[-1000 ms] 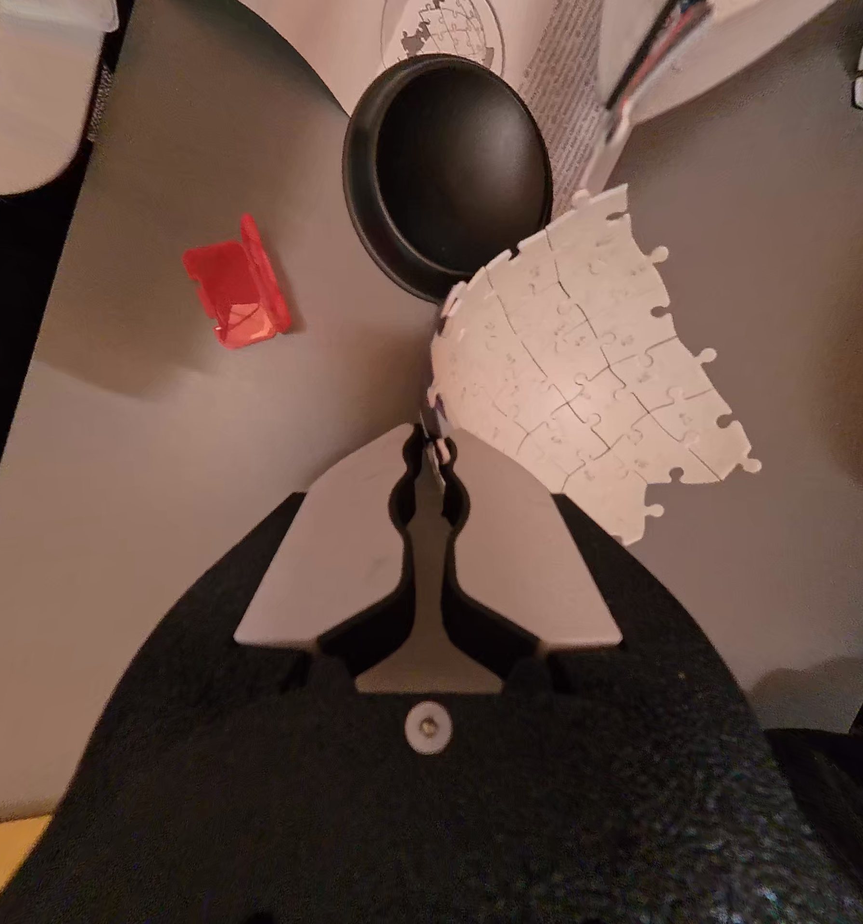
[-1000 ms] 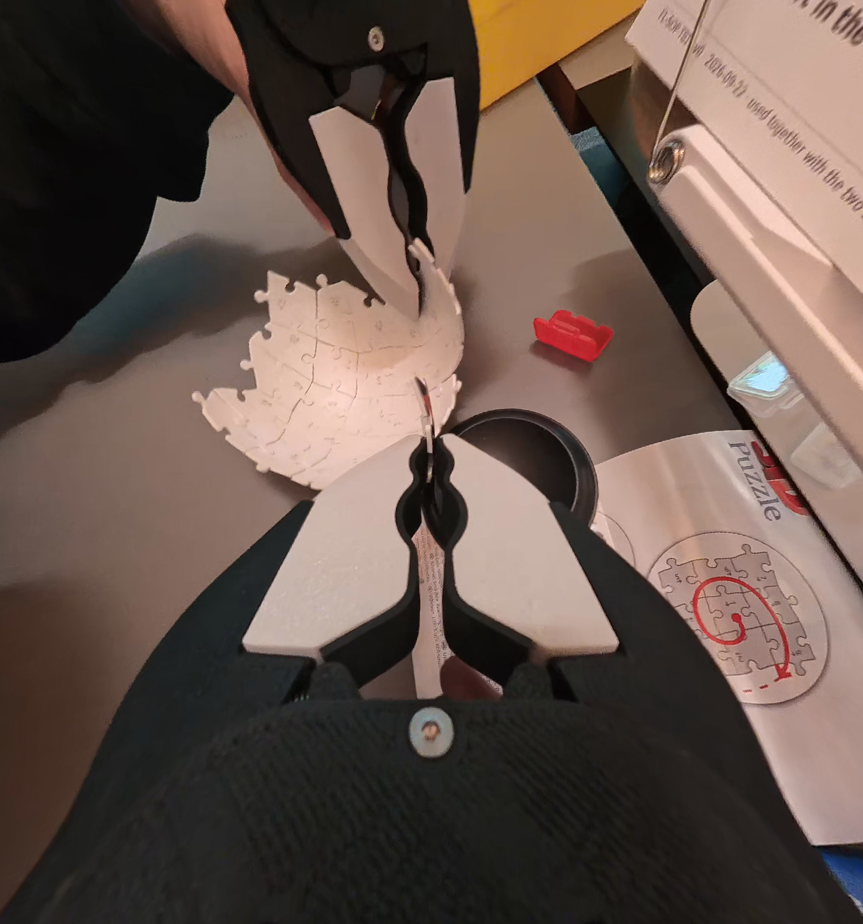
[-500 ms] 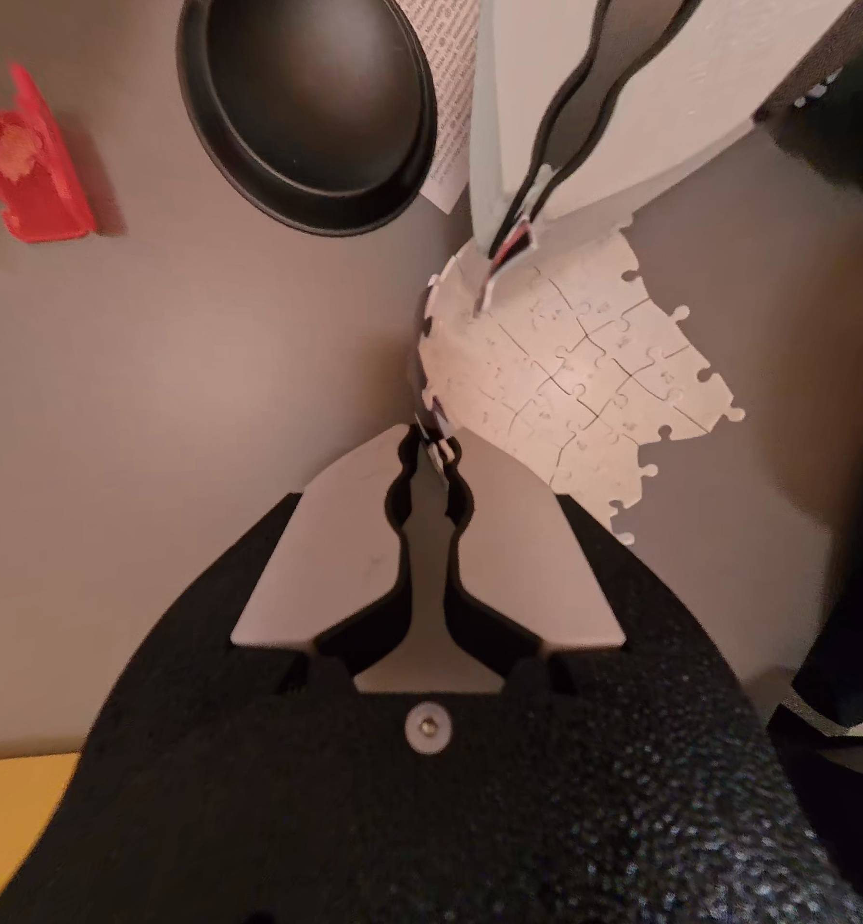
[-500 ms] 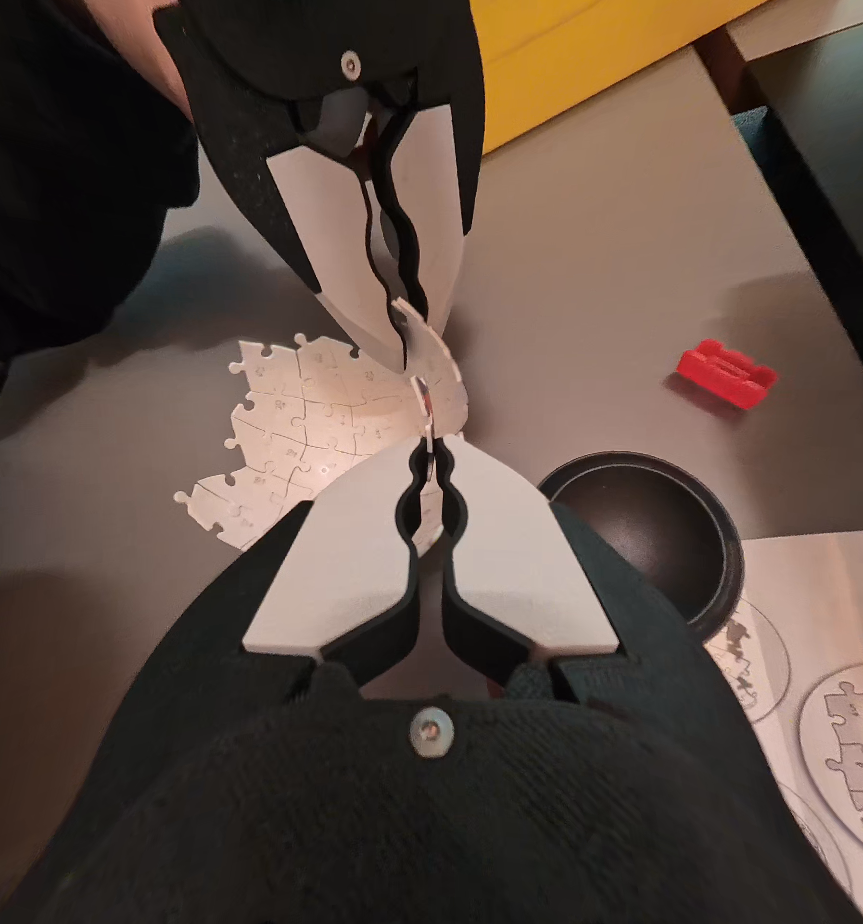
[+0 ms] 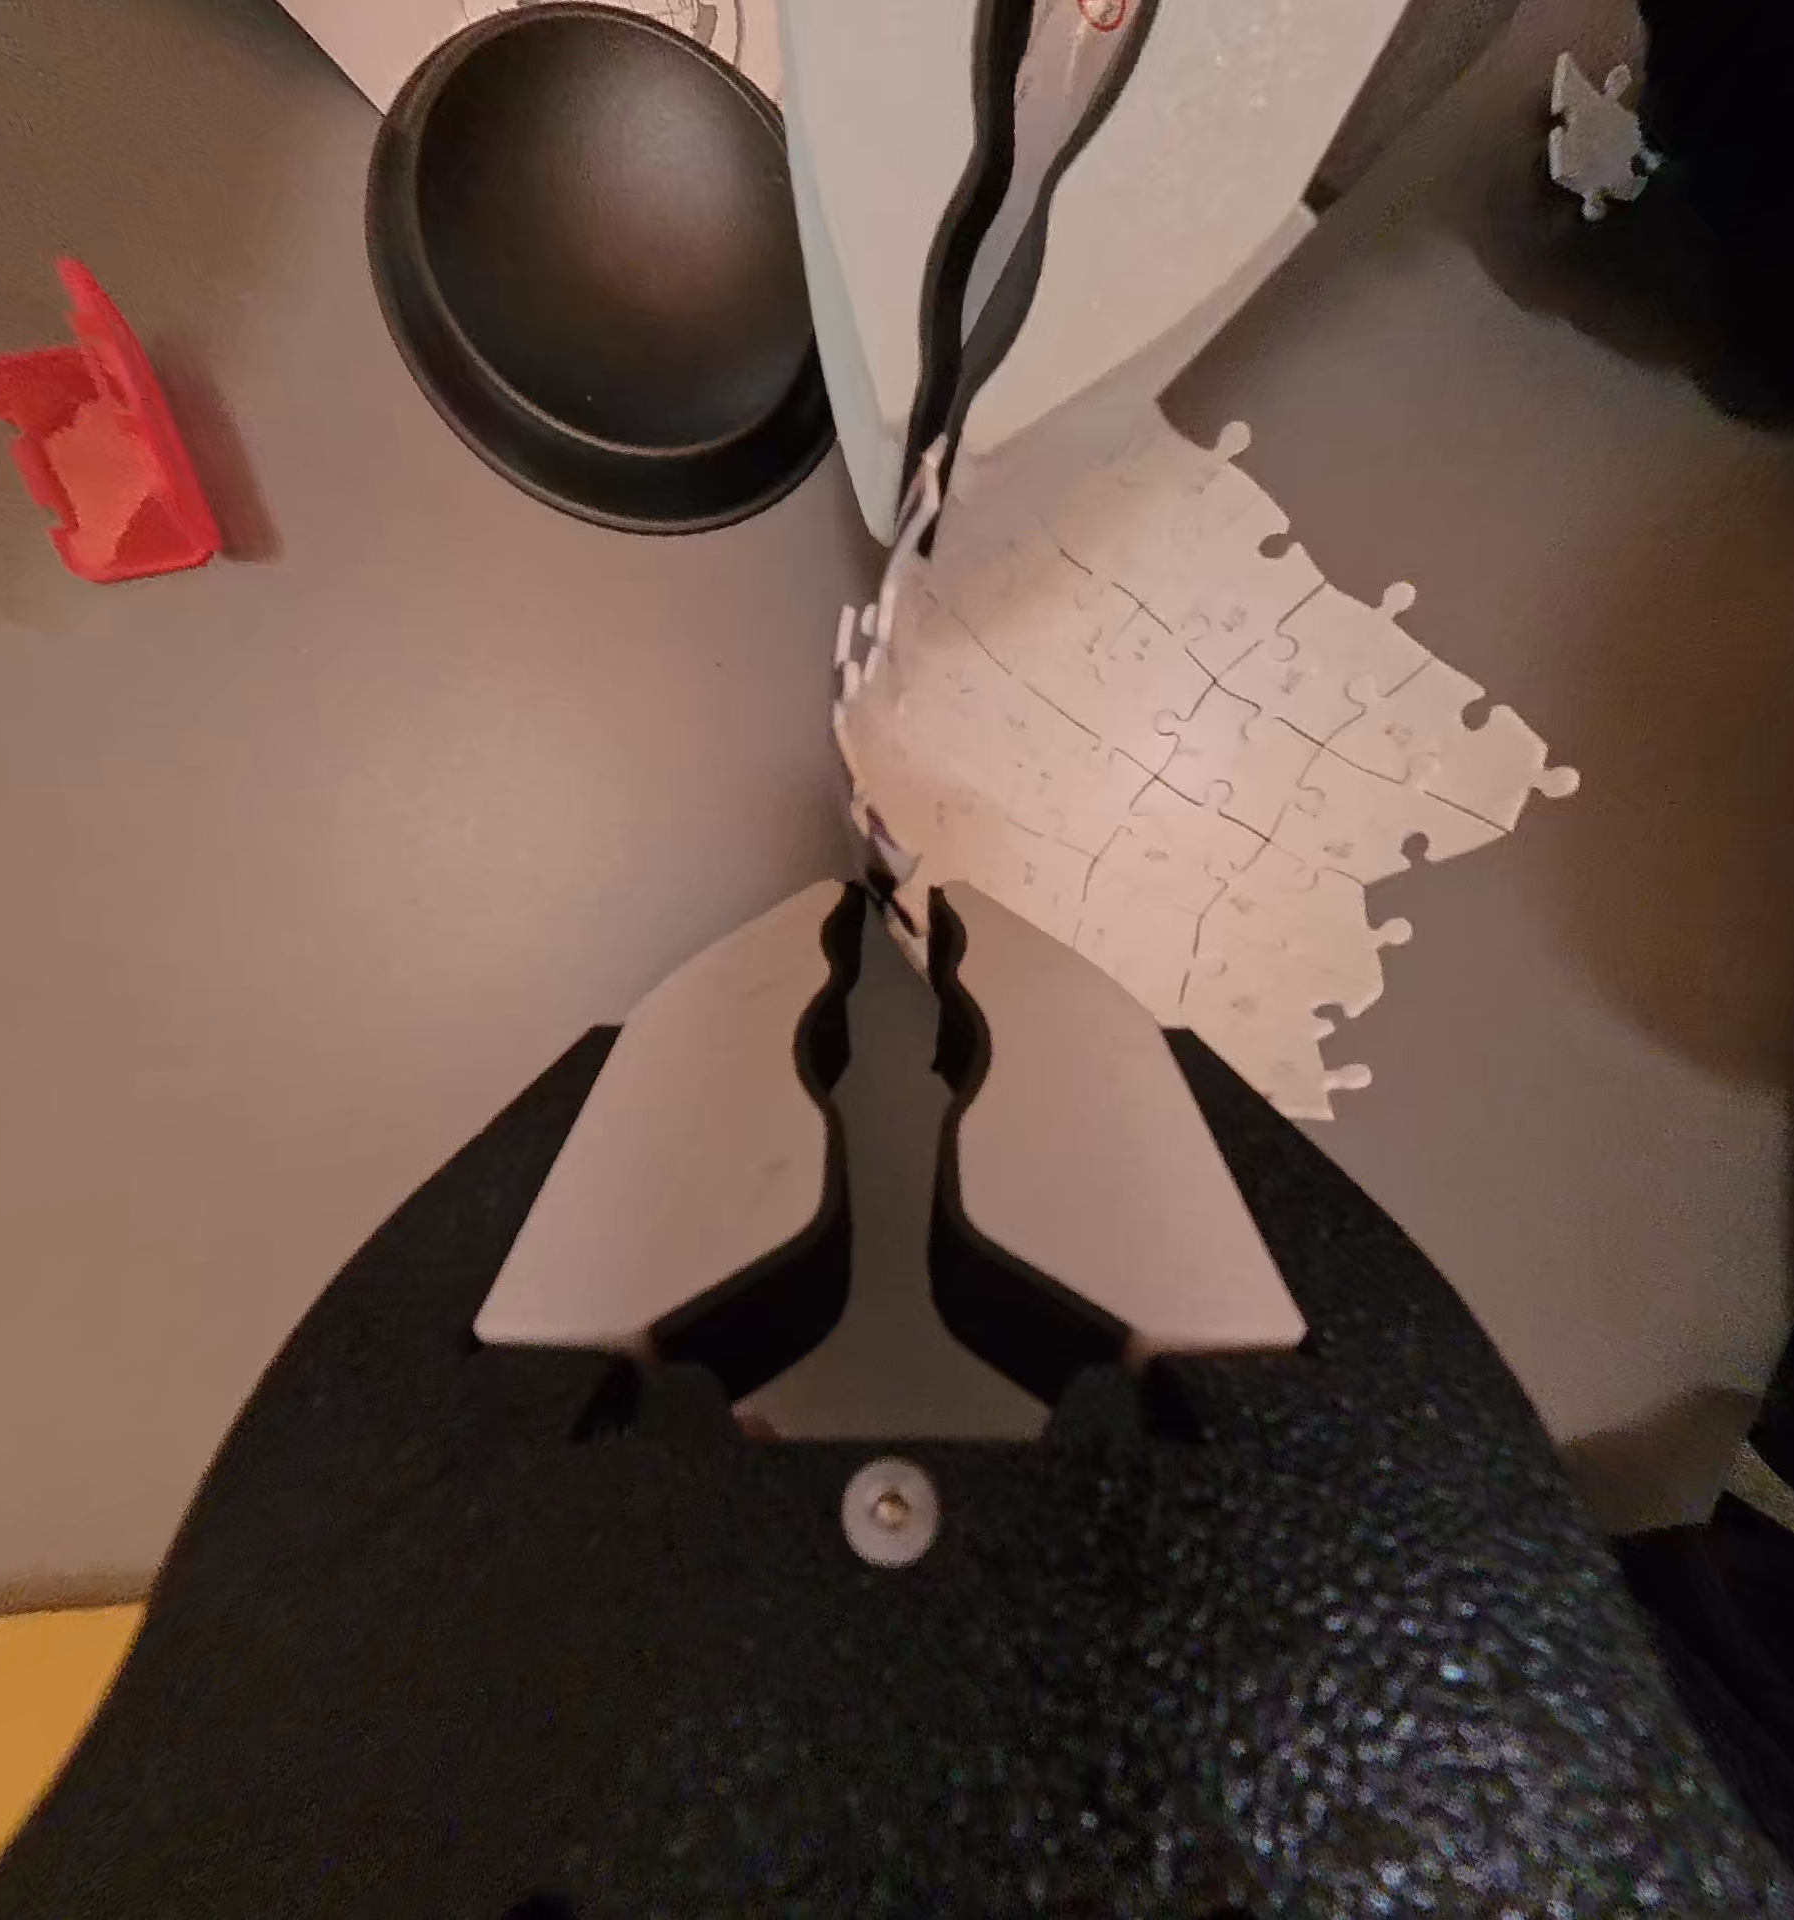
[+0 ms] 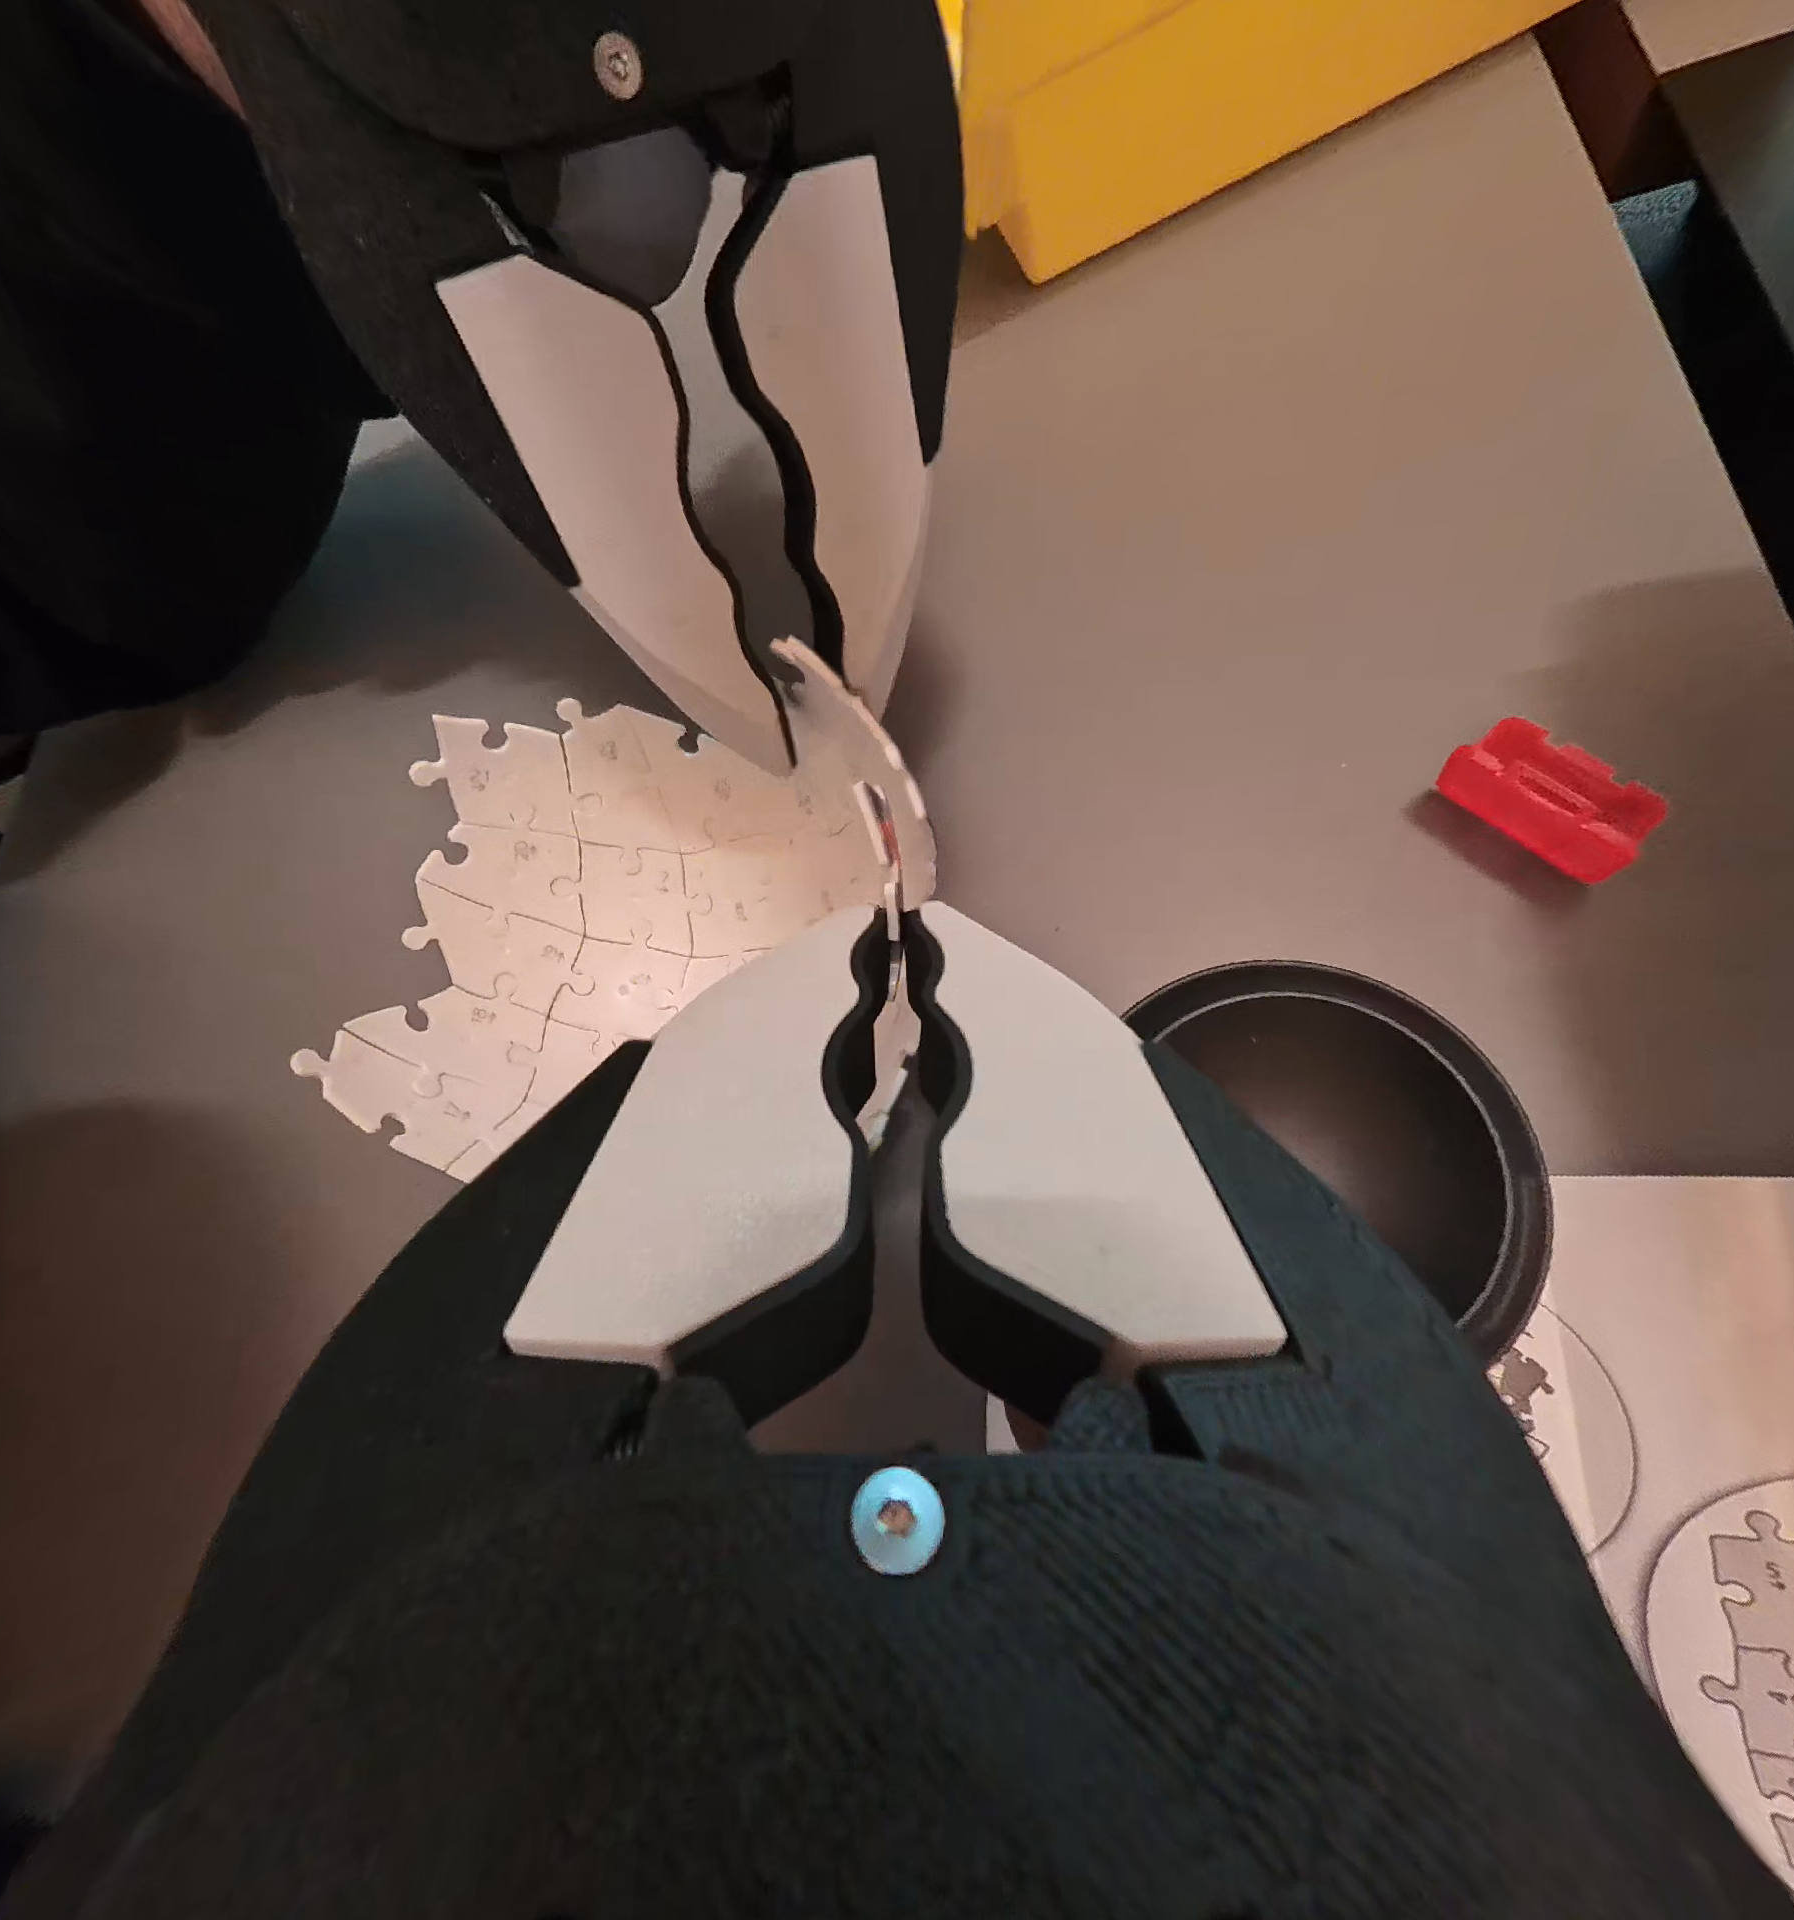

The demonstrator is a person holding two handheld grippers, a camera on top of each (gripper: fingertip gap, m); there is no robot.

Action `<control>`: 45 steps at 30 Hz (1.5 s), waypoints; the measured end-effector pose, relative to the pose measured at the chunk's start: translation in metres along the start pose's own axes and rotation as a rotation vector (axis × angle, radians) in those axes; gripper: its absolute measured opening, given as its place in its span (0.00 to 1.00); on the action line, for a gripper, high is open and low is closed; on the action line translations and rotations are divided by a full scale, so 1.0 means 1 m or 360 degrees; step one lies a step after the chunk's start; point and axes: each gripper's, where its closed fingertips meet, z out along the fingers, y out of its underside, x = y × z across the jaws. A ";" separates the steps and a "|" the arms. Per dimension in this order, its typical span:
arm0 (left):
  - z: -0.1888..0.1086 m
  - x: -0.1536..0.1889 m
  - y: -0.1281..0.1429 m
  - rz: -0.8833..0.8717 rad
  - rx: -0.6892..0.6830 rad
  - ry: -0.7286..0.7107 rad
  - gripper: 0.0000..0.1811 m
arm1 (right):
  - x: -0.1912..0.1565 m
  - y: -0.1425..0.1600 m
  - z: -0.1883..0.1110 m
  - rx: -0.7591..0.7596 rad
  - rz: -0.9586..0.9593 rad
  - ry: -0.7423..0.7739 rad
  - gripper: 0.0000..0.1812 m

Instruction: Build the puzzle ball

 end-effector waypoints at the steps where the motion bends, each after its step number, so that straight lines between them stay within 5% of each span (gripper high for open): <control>1: -0.002 -0.001 0.000 0.0000 -0.0003 -0.0013 0.07 | 0.001 0.000 -0.001 -0.0001 0.0007 0.0000 0.01; 7: -0.025 -0.014 -0.008 0.0000 0.0049 -0.0220 0.13 | 0.004 0.000 -0.007 0.0000 -0.0025 0.0016 0.01; 13: -0.047 -0.019 -0.050 0.0196 0.0288 -0.0462 0.13 | 0.005 -0.008 -0.013 0.0039 -0.0086 0.0055 0.01; 18: -0.025 -0.004 -0.067 0.0390 0.0246 -0.0377 0.12 | 0.000 -0.012 -0.013 0.0029 -0.0134 0.0030 0.01; 21: -0.016 0.002 -0.070 0.0458 0.0239 -0.0322 0.01 | -0.001 -0.012 -0.012 0.0032 -0.0131 0.0019 0.01; 29: -0.013 0.001 -0.073 0.0339 0.0291 -0.0249 0.01 | 0.011 -0.004 -0.021 -0.0043 -0.0169 0.0077 0.08; 45: -0.007 -0.004 -0.064 0.0361 0.0195 -0.0277 0.01 | 0.008 -0.008 -0.016 -0.0114 -0.0312 -0.0044 0.03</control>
